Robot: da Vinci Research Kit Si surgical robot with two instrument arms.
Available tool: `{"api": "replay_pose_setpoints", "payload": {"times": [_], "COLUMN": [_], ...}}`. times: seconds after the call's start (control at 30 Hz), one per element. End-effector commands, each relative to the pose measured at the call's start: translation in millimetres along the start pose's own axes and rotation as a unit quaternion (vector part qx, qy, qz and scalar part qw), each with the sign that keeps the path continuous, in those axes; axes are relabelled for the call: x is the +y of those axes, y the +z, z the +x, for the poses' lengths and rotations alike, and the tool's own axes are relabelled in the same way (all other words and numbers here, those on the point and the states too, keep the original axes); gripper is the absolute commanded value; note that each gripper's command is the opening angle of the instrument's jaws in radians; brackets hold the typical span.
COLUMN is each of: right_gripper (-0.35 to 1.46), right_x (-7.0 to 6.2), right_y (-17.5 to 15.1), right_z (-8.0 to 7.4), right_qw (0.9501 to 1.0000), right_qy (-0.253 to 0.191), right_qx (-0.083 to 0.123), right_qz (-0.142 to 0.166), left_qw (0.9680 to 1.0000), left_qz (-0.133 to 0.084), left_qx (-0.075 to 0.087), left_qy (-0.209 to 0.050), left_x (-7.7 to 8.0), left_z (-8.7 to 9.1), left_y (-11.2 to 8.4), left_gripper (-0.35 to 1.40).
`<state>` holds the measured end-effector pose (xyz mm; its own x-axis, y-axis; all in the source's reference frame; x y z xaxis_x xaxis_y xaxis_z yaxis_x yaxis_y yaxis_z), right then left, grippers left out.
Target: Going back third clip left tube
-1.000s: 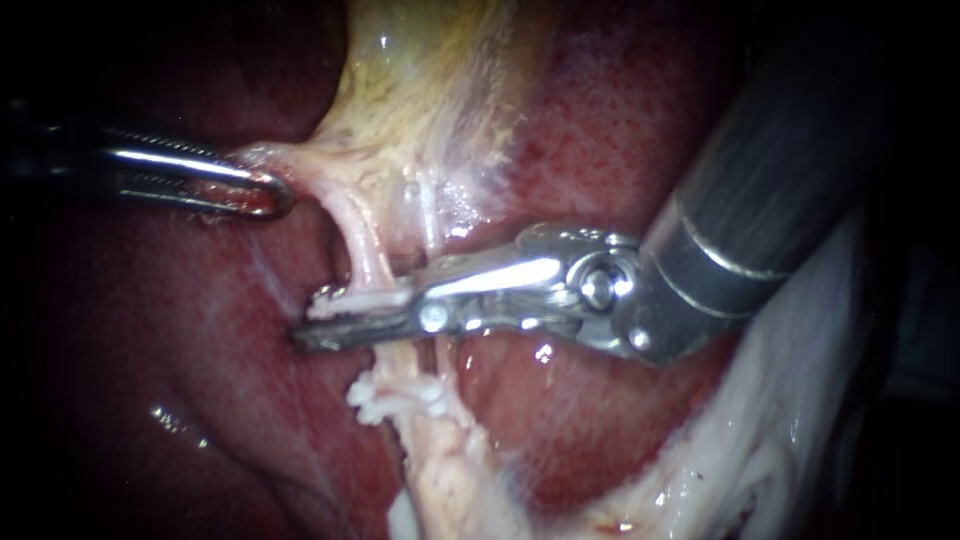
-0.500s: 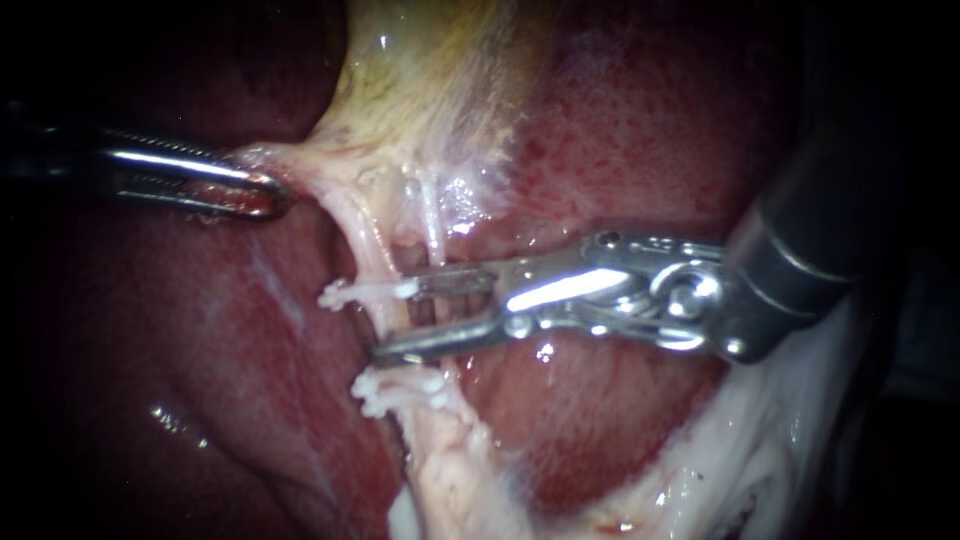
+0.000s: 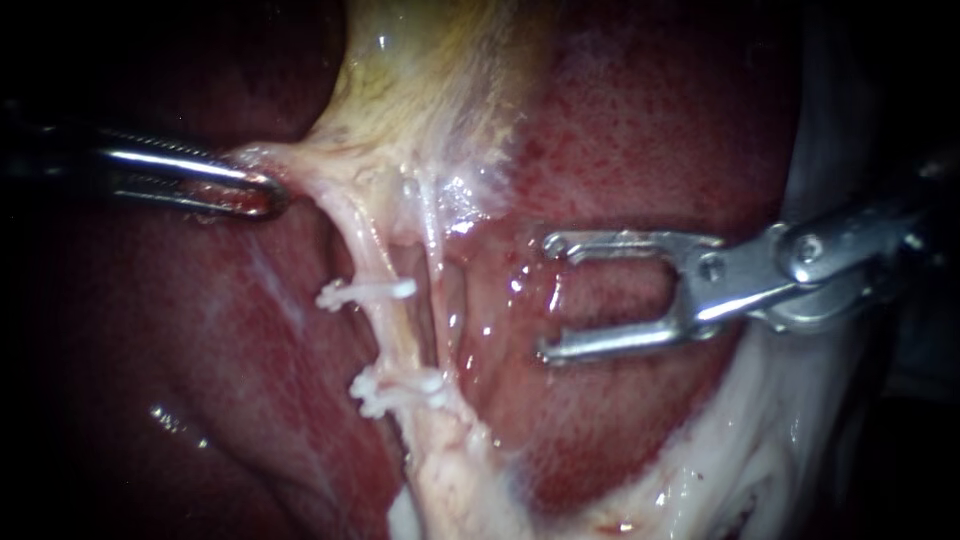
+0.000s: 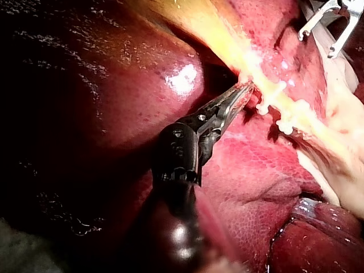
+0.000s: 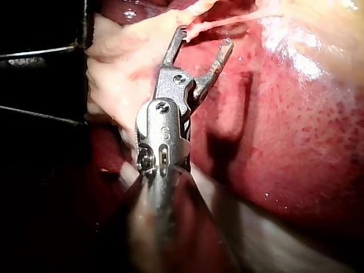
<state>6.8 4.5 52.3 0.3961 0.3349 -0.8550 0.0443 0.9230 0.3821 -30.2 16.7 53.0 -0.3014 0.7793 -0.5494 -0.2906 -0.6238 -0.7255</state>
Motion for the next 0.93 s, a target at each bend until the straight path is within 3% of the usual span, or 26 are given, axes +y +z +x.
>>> {"api": "replay_pose_setpoints", "payload": {"times": [0.03,0.37,0.5,0.77,0.93], "right_gripper": [0.5,0.5,0.5,0.5,0.5], "right_x": [0.0,-0.5,-0.7,-0.8,-0.9], "right_y": [-0.4,-1.7,-1.6,-1.6,-1.5], "right_z": [0.0,-0.3,-0.2,-0.1,0.1], "right_qw": [1.0,0.9999,0.9999,0.9999,0.9999], "right_qy": [-0.003,-0.011,-0.011,-0.011,-0.012], "right_qx": [-0.004,-0.005,-0.005,-0.004,-0.003], "right_qz": [0.0,0.004,0.005,0.008,0.011], "left_qw": [1.0,1.0,0.9999,0.9997,0.9997], "left_qz": [0.0,0.002,0.005,0.008,0.006], "left_qx": [0.0,0.002,-0.007,-0.025,-0.025], "left_qy": [0.0,0.003,0.01,0.0,-0.001], "left_x": [0.0,-1.1,-2.2,-3.7,-3.5], "left_z": [0.0,-1.0,-2.2,-4.9,-4.4], "left_y": [0.0,1.3,2.7,5.6,5.3], "left_gripper": [-0.35,-0.35,-0.35,-0.35,-0.35]}}
